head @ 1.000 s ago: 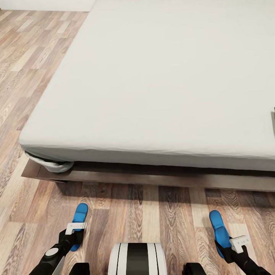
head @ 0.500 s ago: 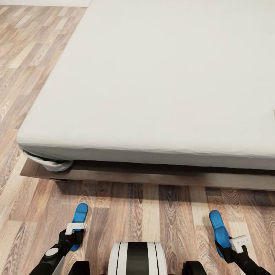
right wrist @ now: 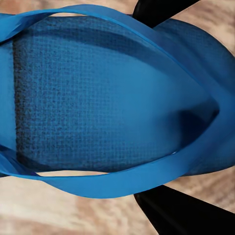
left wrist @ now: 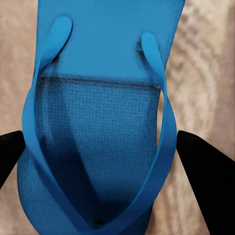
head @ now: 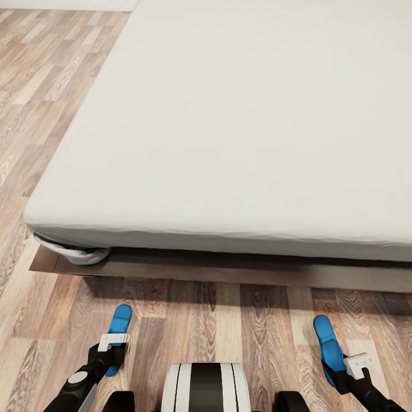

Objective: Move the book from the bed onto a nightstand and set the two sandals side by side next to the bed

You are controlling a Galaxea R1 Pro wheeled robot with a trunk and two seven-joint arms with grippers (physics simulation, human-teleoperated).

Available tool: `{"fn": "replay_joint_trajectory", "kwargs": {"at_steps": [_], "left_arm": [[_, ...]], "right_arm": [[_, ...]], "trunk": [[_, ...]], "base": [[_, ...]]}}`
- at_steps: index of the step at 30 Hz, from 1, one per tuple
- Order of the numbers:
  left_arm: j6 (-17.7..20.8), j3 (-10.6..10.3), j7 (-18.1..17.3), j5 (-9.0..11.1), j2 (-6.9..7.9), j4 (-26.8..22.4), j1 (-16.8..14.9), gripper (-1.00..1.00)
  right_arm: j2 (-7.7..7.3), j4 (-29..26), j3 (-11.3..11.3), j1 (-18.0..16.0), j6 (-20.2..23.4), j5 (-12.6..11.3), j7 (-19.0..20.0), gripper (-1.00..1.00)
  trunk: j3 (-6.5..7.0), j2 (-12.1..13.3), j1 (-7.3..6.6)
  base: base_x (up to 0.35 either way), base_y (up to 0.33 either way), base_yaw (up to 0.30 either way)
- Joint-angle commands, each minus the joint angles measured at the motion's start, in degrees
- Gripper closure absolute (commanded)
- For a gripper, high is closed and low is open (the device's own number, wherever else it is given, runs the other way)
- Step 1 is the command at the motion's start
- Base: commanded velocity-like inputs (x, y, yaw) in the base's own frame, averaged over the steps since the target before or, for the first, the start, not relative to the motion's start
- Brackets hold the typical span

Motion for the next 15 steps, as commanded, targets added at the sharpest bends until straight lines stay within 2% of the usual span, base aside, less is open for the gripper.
{"fn": "replay_joint_trajectory", "kwargs": {"at_steps": [1,4,7,15], "left_arm": [[0.31,-0.16,-0.04,0.59,0.06,-0.09,0.0,1.0],[0.3,-0.17,-0.04,0.59,0.06,-0.09,0.0,1.0],[0.3,-0.17,-0.04,0.59,0.06,-0.09,0.0,1.0],[0.3,-0.17,-0.04,0.59,0.06,-0.09,0.0,1.0]], "right_arm": [[-0.03,0.06,0.39,-0.03,-0.14,-0.62,0.3,1.0],[-0.03,0.06,0.39,-0.03,-0.14,-0.62,0.26,1.0],[-0.03,0.06,0.39,-0.03,-0.14,-0.62,0.3,1.0],[-0.01,0.06,0.39,-0.03,-0.14,-0.62,0.3,1.0]], "trunk": [[-0.03,-0.01,-0.01],[-0.03,-0.01,-0.01],[-0.69,-0.05,0.07],[-0.69,-0.05,0.07]], "base": [[0.005,0.002,0.0],[0.002,0.001,0.0],[0.0,0.0,0.0],[0.0,0.0,0.0]]}}
